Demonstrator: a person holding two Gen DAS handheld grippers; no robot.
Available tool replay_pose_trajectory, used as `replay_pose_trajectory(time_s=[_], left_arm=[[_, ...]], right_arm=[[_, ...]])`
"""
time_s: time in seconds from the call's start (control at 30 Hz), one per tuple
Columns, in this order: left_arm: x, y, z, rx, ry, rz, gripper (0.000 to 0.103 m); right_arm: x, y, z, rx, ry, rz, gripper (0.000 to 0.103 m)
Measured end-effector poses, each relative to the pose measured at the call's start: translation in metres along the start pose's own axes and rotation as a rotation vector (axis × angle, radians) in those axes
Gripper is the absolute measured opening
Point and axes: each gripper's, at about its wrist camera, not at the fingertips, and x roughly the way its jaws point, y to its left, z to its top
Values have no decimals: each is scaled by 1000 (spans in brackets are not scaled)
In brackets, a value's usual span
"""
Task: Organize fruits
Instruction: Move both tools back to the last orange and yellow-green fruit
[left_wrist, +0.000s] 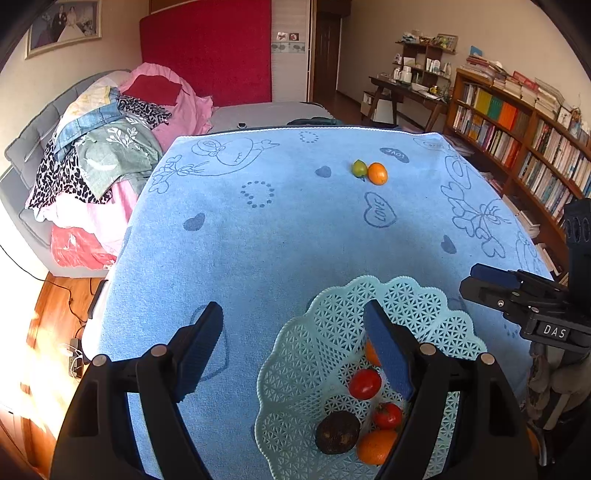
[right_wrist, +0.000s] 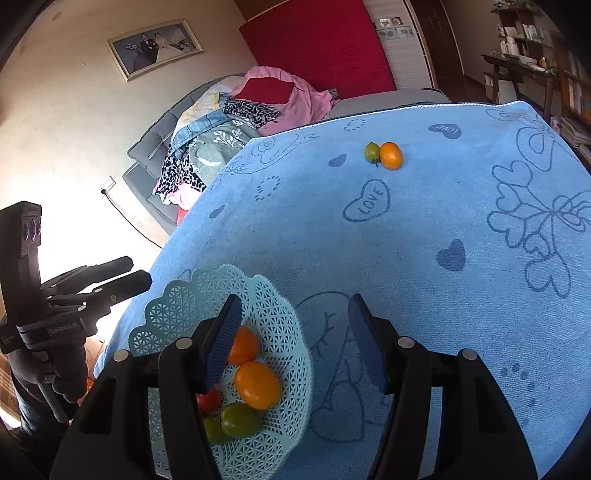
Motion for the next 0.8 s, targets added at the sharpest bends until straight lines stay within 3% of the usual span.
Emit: replay_pose_trajectory(time_s=[0.37,0.43,0.8], left_arm=[[46,-12,49,36,39,-8,78],[56,-13,59,42,45,-21,87],[117,-14,119,96,100,-17,87]], right_arm=[[29,-43,36,45,19,-42,62],[35,-51,44,48,20,-58,62],[86,-95,89,68,67,-129,62]])
